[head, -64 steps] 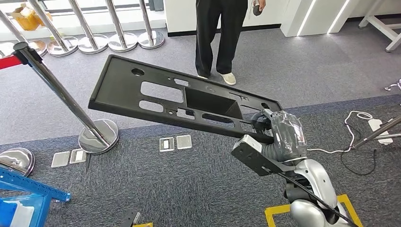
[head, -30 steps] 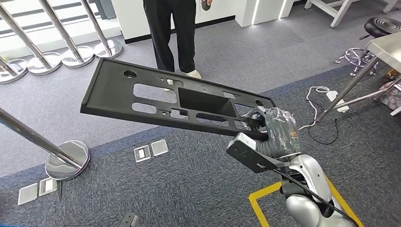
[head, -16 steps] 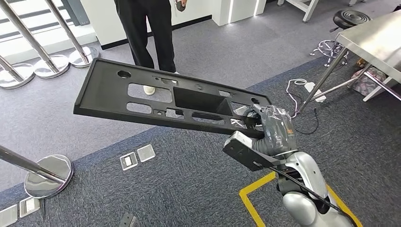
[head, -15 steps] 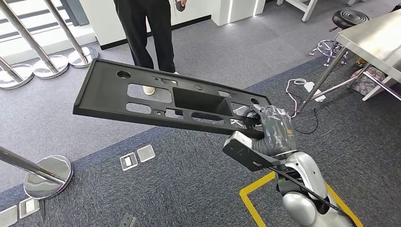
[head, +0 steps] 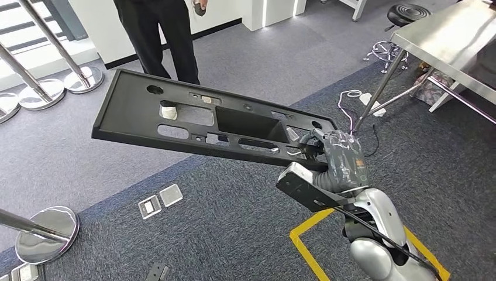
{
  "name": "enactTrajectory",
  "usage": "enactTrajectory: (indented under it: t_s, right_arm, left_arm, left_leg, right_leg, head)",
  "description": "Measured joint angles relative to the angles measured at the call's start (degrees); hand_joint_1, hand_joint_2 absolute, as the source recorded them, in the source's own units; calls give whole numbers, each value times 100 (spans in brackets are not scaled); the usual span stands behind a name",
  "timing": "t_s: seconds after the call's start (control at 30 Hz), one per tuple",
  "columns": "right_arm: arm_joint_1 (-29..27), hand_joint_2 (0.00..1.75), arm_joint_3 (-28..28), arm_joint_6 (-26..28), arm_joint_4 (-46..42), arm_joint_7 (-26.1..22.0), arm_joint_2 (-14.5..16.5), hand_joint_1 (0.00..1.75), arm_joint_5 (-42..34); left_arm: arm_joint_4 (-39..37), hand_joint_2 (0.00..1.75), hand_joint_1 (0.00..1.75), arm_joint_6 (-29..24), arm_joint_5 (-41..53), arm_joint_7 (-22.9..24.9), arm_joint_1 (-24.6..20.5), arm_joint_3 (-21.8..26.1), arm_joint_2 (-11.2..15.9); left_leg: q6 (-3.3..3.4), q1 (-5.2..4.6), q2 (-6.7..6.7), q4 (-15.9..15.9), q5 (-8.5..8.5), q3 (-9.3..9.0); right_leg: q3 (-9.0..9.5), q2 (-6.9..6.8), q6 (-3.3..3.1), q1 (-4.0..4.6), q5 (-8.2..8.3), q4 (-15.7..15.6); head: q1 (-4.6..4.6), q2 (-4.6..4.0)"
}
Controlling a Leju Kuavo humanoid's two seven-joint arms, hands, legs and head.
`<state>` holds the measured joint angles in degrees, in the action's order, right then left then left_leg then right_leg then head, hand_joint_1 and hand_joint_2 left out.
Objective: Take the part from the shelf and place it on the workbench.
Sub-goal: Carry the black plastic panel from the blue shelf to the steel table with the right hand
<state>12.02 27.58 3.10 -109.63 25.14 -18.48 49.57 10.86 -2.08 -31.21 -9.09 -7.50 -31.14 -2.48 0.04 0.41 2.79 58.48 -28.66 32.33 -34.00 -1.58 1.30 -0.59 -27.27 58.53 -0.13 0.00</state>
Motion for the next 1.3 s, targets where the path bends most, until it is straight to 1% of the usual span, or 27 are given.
enactTrajectory:
  t_s: [0.07, 0.1, 0.2, 0.23, 0.27, 0.3, 0.37, 0.4, 0.43, 0.47, 0.53, 0.6, 0.63, 0.7, 0.73, 0.77, 0.8, 0.87, 0.9, 0.93, 0.97, 1.03, 1.1, 1.17, 1.23, 1.27, 1.3]
  right_arm:
    - [2, 175, 0, 0, -1, 0, 2, 175, 5]
    - [4, 175, 0, 0, -1, -1, 5, 175, 8]
    - [-2, 175, 0, -1, 0, -2, 21, 175, 14]
    - [-9, 175, 0, -2, 0, -2, 25, 175, 15]
    - [-14, 175, 0, -3, 0, -3, 25, 175, 15]
    - [-18, 175, 0, -4, 0, -3, 26, 175, 16]
    - [-20, 175, 0, -4, 0, -3, 27, 175, 17]
    - [-20, 175, 0, -4, 0, -3, 27, 175, 19]
    - [-21, 175, 0, -4, 0, -3, 27, 175, 20]
    - [-22, 175, 0, -4, 0, -3, 27, 175, 22]
    - [-25, 175, -1, -4, 0, -3, 27, 175, 23]
    - [-24, 175, -7, -4, -1, -4, 26, 175, 23]
    - [-22, 175, -10, -4, -1, -5, 25, 175, 24]
    - [-37, 175, -13, -4, -1, -6, 26, 175, 24]
    - [-55, 175, -13, -4, -1, -5, 26, 175, 25]
    - [-72, 175, -13, -4, 0, -4, 26, 175, 27]
    - [-83, 175, -14, -4, 0, -4, 25, 175, 29]
    - [-85, 175, -16, -4, 0, -5, 25, 175, 33]
    - [-84, 175, -19, -4, -1, -5, 26, 175, 33]
    - [-83, 175, -21, -4, -1, -5, 26, 175, 33]
    - [-82, 175, -23, -4, -1, -4, 26, 175, 34]
    - [-83, 175, -24, -4, -1, -4, 26, 175, 37]
    - [-75, 175, -25, -5, -1, -4, 26, 175, 43]
    - [-65, 175, -25, -11, 0, -5, 28, 175, 47]
    - [-62, 175, -25, -23, 2, -5, 30, 175, 48]
    - [-62, 175, -24, -29, 5, -5, 30, 175, 48]
    - [-62, 175, -24, -33, 8, -5, 29, 175, 49]
  left_arm:
    - [0, 175, 0, 0, 19, -1, -16, -1, 0]
    - [0, 175, 0, 1, 28, -2, -23, -1, 1]
    - [0, 175, 0, 14, 49, -4, -15, -1, 1]
    - [0, 175, 0, 23, 51, -4, -7, -1, 1]
    - [0, 175, 0, 33, 52, -4, -3, -1, 1]
    - [0, 175, 0, 40, 52, -4, -2, -1, 1]
    - [0, 175, 0, 46, 52, -4, -4, -1, 3]
    - [0, 175, 0, 48, 52, -4, -4, -1, 5]
    - [0, 175, 0, 50, 52, -4, -1, -1, 8]
    - [0, 175, 0, 54, 52, -4, 4, -2, 10]
    - [0, 175, 0, 60, 51, -5, 5, -2, 10]
    - [0, 175, 0, 62, 50, -7, -11, -2, 9]
    - [0, 175, 0, 62, 50, -9, -15, -1, 8]
    - [0, 175, 0, 63, 49, -10, -1, -2, 3]
    - [0, 175, 0, 63, 49, -10, 10, -2, 2]
    - [0, 175, 0, 63, 49, -9, 17, -2, 1]
    - [0, 175, 0, 63, 49, -9, 18, -1, -2]
    - [0, 175, 0, 63, 50, -9, 14, -2, -10]
    - [0, 175, 0, 63, 50, -8, 12, -2, -16]
    - [0, 175, 0, 63, 49, -7, 11, -2, -18]
    - [0, 175, 0, 64, 49, -6, 11, -2, -20]
    - [0, 175, 0, 67, 48, -4, 8, -3, -20]
    - [0, 175, 0, 71, 48, -4, 0, -3, -21]
    - [0, 175, 0, 71, 48, -4, -3, -3, -21]
    - [0, 175, 0, 70, 48, -1, 12, -3, -21]
    - [0, 175, 0, 70, 47, 1, 20, -3, -21]
    - [0, 175, 0, 70, 46, 2, 25, -3, -21]
  left_leg:
    - [-66, 26, -25, 88, -88, -5]
    - [-91, 37, -74, 264, -204, 54]
    - [-115, 39, -212, 1320, -705, 546]
    - [-113, 38, -224, 1579, -770, 683]
    - [-103, 37, -229, 1625, -717, 721]
    - [-86, 35, -239, 1448, -558, 653]
    - [-38, 33, -354, 696, -145, 327]
    - [-20, 35, -428, 360, -11, 191]
    - [-5, 33, -492, 153, 53, 112]
    - [7, 26, -523, 78, 53, 91]
    - [54, 17, -464, 35, 78, 82]
    - [128, 28, -387, -27, 116, 62]
    - [157, 39, -344, -56, 132, 55]
    - [179, 35, -267, -62, 137, 59]
    - [179, 34, -225, -61, 136, 63]
    - [179, 34, -184, -59, 133, 64]
    - [174, 35, -146, -57, 129, 63]
    - [150, 38, -81, -51, 113, 49]
    - [126, 29, -57, -40, 100, 41]
    - [98, 18, -36, -32, 90, 34]
    - [67, 7, -18, -25, 82, 29]
    - [1, 6, 18, -24, 72, 15]
    - [-68, 28, -49, 123, -44, 41]
    - [-106, 39, -175, 684, -372, 269]
    - [-108, 36, -221, 1412, -682, 617]
    - [-100, 34, -226, 1596, -707, 710]
    - [-86, 32, -230, 1566, -622, 704]
  right_leg:
    - [22, 57, -73, -6, 15, -28]
    - [36, 80, -113, -14, 24, -44]
    - [48, 170, -181, 4, 23, -51]
    - [51, 210, -185, 13, 22, -50]
    - [56, 254, -187, 20, 21, -48]
    - [66, 300, -186, 24, 19, -47]
    - [84, 388, -175, 24, 9, -41]
    - [80, 432, -159, 30, 2, -27]
    - [69, 470, -136, 28, 1, -18]
    - [54, 504, -108, 26, 3, -13]
    - [40, 555, -41, 5, 5, -16]
    - [-26, 457, 22, -3, -120, 146]
    - [-130, 374, 49, -5, -267, 383]
    - [-464, 244, 96, -16, -624, 1098]
    - [-606, 226, 113, -24, -724, 1396]
    - [-668, 214, 124, -31, -723, 1525]
    - [-619, 200, 129, -37, -613, 1427]
    - [-248, 96, 124, -40, -239, 688]
    - [-64, 31, 102, -24, -102, 315]
    - [55, -10, 66, -9, -30, 64]
    - [102, -24, 26, 8, -17, -51]
    - [93, 54, -60, 23, -6, -63]
    - [106, 104, -129, 13, 18, -88]
    - [117, 142, -186, 9, 31, -104]
    - [115, 200, -215, 26, 27, -96]
    - [115, 235, -222, 34, 25, -90]
    - [117, 276, -225, 38, 22, -83]
  head:
    - [-8, 0]
    - [-19, 0]
    - [-57, 0]
    - [-62, 0]
    - [-63, 0]
    - [-66, 0]
    - [-74, 0]
    - [-77, 0]
    - [-79, 0]
    - [-80, 0]
    - [-85, 0]
    - [-71, 0]
    - [-60, 0]
    - [-34, 0]
    - [-31, 0]
    - [-26, 0]
    - [-25, -1]
    - [-20, -1]
    - [-19, -1]
    - [-22, 0]
    - [-25, 0]
    - [-33, 0]
    - [-43, 0]
    - [-70, 0]
    - [-90, 0]
    - [-93, 0]
    - [-96, 0]
